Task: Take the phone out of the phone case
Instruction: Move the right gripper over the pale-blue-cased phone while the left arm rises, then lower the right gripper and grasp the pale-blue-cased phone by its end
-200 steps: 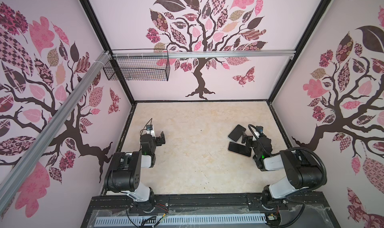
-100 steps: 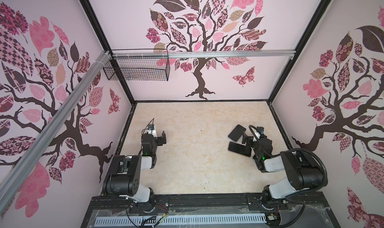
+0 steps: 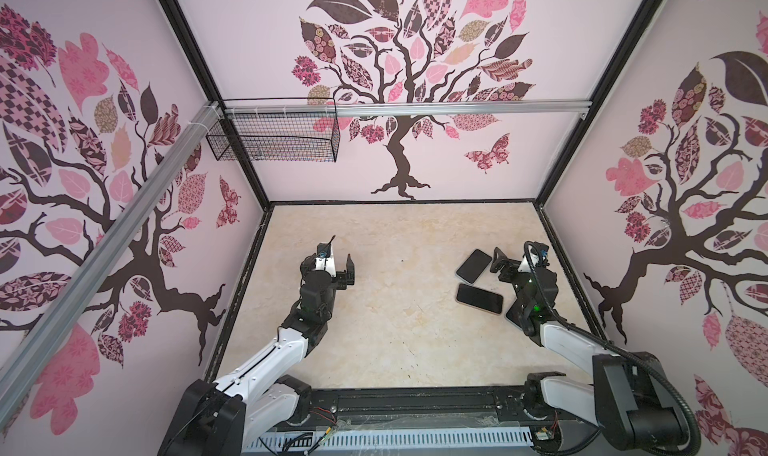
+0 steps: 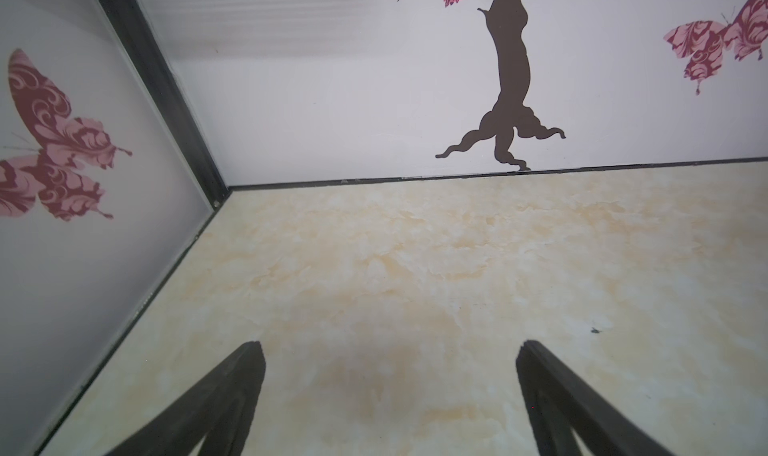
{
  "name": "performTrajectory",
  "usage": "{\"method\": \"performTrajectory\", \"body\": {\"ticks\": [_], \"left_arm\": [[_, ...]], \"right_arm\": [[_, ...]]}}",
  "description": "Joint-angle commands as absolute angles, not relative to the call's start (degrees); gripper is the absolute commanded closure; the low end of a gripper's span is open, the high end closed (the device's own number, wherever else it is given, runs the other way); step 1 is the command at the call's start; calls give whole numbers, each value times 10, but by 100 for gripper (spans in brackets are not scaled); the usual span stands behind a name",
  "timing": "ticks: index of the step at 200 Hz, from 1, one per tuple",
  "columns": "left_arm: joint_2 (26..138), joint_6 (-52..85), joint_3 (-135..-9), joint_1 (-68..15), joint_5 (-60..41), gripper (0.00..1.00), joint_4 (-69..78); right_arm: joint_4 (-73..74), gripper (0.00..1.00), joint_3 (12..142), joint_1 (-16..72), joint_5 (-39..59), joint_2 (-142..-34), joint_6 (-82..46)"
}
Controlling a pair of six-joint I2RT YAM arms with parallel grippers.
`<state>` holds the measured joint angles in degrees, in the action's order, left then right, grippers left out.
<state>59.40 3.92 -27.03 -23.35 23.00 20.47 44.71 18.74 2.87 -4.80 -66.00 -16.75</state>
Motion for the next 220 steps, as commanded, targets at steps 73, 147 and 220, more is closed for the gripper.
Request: {"method": "performTrajectory", "body": {"ticks": [73, 147, 220], "left_arm": [[637, 334, -442, -290, 198, 2, -187], [716, 322, -480, -466, 171, 2, -173], [725, 386, -451, -471, 127, 2, -112]], "right_arm": [[21, 0, 366, 30, 42, -689, -363], [-183, 1, 546, 57, -28, -874, -366], [-314, 1, 734, 83, -87, -1061, -428]]}}
